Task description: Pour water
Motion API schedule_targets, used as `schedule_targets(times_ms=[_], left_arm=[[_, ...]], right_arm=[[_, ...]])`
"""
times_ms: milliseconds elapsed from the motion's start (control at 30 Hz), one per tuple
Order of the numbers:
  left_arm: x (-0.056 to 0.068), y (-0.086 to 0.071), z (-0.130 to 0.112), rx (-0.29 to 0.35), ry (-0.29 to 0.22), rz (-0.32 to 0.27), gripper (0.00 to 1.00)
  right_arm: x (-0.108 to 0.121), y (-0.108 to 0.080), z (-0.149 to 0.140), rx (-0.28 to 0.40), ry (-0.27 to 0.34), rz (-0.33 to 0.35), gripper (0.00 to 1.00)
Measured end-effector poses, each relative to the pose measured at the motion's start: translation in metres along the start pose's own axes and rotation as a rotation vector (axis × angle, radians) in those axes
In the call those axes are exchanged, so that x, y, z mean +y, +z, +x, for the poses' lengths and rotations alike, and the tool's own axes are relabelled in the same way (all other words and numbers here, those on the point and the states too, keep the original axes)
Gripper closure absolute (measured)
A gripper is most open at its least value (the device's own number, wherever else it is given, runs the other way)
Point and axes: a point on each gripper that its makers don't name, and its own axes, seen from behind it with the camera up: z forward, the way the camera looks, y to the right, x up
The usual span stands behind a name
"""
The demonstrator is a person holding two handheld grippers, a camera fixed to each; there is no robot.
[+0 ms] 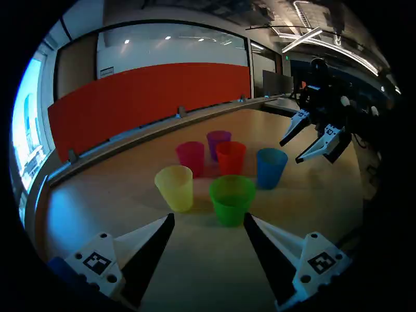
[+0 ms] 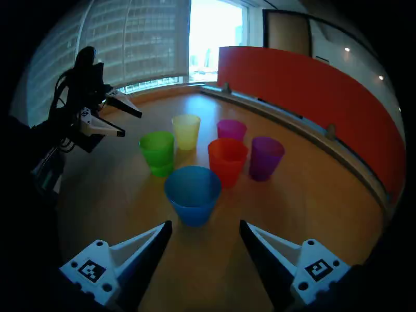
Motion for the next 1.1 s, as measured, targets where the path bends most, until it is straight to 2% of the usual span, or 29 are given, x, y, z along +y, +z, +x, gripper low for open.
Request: schedule_targets(times_ms=[300,667,1100], left_arm=[[-0.004,-0.007,0.014,0.056,-0.015,0.061,0.01],[-0.024,-0.017,0.023,0.113,-0.038,0.152,0.01],[-0.052,-0.045,0.039,0.236,-0.101,0.308,0.01]], right_arm=[[0.018,-0.03,-0.004,0.051,0.085,-0.096,0.0],[0.036,-0.061,0.013,0.141,0.147,-0.206,0.0],[0.063,-0.087,0.036,0.284,0.191,-0.444,0.0]])
